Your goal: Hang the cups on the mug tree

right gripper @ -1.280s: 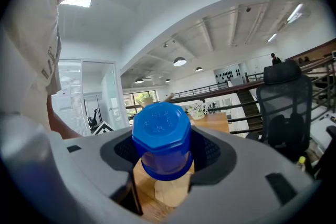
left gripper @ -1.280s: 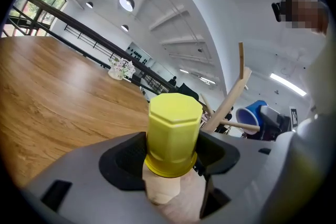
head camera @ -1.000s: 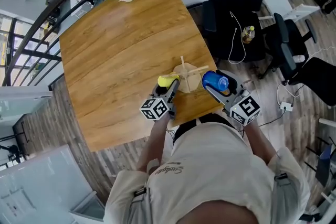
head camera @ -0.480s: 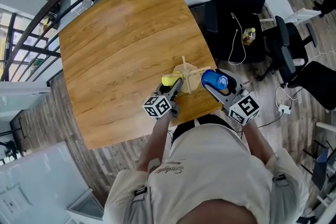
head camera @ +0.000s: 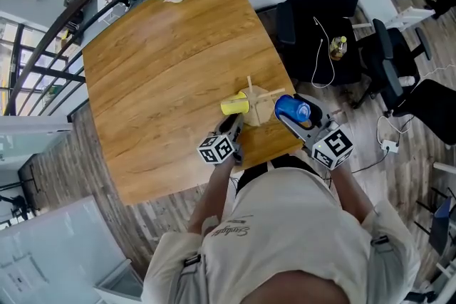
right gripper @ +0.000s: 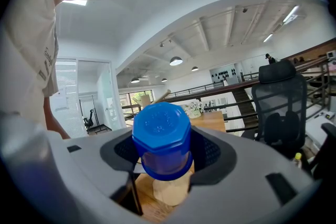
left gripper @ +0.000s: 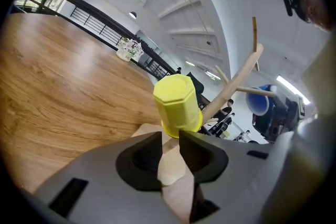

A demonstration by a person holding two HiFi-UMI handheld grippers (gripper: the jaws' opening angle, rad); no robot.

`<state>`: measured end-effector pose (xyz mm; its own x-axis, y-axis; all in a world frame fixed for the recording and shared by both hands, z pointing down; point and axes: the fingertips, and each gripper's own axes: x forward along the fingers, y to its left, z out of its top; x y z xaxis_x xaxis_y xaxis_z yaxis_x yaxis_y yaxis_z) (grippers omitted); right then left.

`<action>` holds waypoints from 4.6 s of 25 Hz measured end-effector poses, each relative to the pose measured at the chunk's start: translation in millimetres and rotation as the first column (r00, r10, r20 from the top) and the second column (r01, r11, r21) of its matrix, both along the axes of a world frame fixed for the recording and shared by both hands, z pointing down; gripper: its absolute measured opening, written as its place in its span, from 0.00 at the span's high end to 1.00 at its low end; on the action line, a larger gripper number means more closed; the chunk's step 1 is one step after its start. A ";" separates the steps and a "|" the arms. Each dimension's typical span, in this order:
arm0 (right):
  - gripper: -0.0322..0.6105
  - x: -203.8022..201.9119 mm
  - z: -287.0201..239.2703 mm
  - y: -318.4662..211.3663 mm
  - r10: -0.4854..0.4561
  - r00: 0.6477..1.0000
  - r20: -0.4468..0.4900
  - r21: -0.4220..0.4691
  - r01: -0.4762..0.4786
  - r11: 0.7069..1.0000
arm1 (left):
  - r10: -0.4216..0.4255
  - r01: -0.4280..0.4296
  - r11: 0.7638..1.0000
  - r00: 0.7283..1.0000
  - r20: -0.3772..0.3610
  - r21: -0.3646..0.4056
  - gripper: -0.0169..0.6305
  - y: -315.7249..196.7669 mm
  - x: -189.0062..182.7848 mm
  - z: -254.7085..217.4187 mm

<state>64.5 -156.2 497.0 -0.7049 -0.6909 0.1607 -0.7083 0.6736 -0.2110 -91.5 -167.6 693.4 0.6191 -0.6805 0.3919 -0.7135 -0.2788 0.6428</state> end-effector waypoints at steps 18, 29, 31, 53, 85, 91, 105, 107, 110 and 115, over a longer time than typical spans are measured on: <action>0.55 2.2 -8.8 -4.0 0.013 1.000 0.018 0.033 -0.013 0.999 | 0.036 -0.028 0.992 0.997 -0.066 0.124 0.93 32.6 -4.8 -68.1; 0.55 6.9 11.6 -9.3 0.025 0.999 0.028 -0.026 -0.024 0.999 | 0.023 0.003 0.965 0.995 -0.096 0.262 0.93 17.3 -8.6 -138.1; 0.55 6.8 19.1 -11.5 0.020 1.000 0.022 -0.041 -0.019 0.999 | 0.023 0.001 0.964 0.996 -0.089 0.265 0.93 14.5 -7.0 -140.4; 0.55 -12.0 115.5 -51.3 -0.116 0.992 0.043 -0.277 0.124 0.953 | -0.069 0.064 0.967 0.998 0.011 0.249 0.93 9.3 -12.0 -131.9; 0.53 -41.6 176.1 -43.1 -0.107 0.977 0.182 -0.494 0.185 0.850 | -0.110 0.104 0.974 0.994 0.021 0.202 0.93 12.7 -19.3 -115.1; 0.53 -29.7 189.5 -29.6 -0.085 0.988 0.128 -0.542 0.142 0.828 | -0.087 0.082 0.976 0.996 0.018 0.203 0.93 17.1 -19.4 -116.0; 0.80 -13.5 143.0 -0.5 -0.111 0.992 0.061 -0.408 0.126 0.904 | 0.004 -0.024 0.964 0.997 0.075 0.266 0.93 26.2 -8.0 -126.6; 0.84 -15.3 128.7 1.9 -0.122 0.991 0.049 -0.369 0.131 0.920 | 0.019 -0.040 0.959 0.997 0.078 0.280 0.93 27.3 -5.6 -131.5; 0.90 -18.6 108.0 4.6 -0.140 0.990 0.014 -0.301 0.138 0.944 | 0.033 -0.054 0.954 0.997 0.077 0.295 0.93 26.6 -4.7 -136.6; 0.96 -17.9 54.0 5.8 -0.134 0.991 0.001 -0.129 0.133 0.983 | 0.028 -0.047 0.947 0.998 0.062 0.317 0.93 26.4 -8.6 -154.7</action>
<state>46.7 -150.4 551.0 -0.7879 -0.5637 0.2479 -0.6157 0.7299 -0.2970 -100.1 -141.2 538.7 0.6298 -0.7522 0.1940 -0.7310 -0.4894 0.4755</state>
